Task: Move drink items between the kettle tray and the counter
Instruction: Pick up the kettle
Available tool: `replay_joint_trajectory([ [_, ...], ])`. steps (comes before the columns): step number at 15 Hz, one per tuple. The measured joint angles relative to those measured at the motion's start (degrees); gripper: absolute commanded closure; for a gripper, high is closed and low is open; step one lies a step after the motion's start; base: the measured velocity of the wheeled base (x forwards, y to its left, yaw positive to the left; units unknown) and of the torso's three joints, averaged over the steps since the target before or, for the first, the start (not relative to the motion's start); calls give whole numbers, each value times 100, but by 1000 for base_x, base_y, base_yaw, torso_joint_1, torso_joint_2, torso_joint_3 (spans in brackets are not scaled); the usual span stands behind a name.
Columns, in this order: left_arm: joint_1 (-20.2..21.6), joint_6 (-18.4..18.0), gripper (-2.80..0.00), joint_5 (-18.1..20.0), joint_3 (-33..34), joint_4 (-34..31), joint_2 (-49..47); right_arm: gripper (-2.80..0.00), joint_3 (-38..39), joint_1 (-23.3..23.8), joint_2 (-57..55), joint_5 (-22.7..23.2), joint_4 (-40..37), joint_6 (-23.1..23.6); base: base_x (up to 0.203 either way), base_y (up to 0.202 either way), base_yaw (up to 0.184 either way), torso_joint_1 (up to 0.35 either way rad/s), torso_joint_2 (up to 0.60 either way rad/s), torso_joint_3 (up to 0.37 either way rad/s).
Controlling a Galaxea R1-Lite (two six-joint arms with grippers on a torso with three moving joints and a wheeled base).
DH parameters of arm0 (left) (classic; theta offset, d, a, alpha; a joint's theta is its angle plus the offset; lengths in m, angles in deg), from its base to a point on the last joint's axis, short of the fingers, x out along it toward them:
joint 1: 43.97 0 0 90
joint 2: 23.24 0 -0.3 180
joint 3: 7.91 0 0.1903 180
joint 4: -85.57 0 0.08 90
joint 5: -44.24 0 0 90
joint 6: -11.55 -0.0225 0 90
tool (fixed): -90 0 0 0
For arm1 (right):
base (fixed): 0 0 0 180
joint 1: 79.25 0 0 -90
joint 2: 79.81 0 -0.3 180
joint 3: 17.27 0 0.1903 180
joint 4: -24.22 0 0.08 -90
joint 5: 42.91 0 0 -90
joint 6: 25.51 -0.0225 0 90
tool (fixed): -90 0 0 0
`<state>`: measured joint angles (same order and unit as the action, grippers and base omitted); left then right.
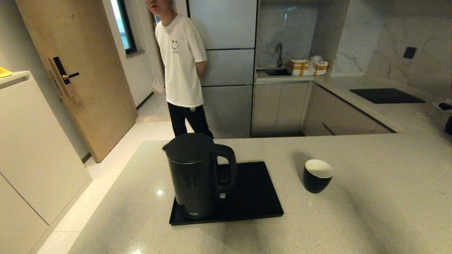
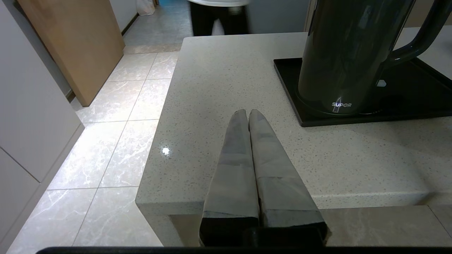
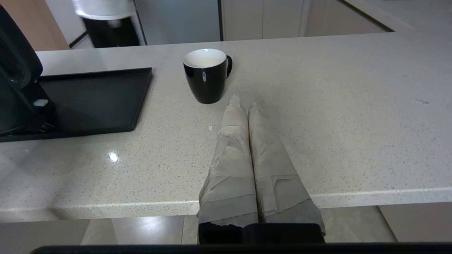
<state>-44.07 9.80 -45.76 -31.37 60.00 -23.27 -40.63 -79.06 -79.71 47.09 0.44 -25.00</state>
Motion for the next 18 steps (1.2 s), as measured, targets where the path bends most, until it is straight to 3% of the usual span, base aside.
replay_joint_trajectory([
  [9, 0, -2, 0, 0, 0, 1, 0, 0, -137, 0, -34, -7, -395, 4, 0, 0, 0, 0, 0, 0],
  [11, 0, 2, 0, 0, 0, 1, 0, 0, -475, 0, -228, 153, -503, -215, 0, 0, 0, 0, 0, 0],
  [13, 0, 0, 0, 0, 0, 1, 0, 0, -1187, -2, -750, 519, -651, -592, 0, 0, 0, 0, 0, 0],
  [15, 0, 0, 0, 0, 2, 1, 0, 0, -1697, -7, -1452, 1263, -770, -849, 0, 0, 0, 0, 0, 0],
  [18, 0, 0, 0, 0, 2, 4, 0, 0, -2031, -13, -2780, 2128, -568, -723, 0, 0, 0, 0, 0, 0],
])
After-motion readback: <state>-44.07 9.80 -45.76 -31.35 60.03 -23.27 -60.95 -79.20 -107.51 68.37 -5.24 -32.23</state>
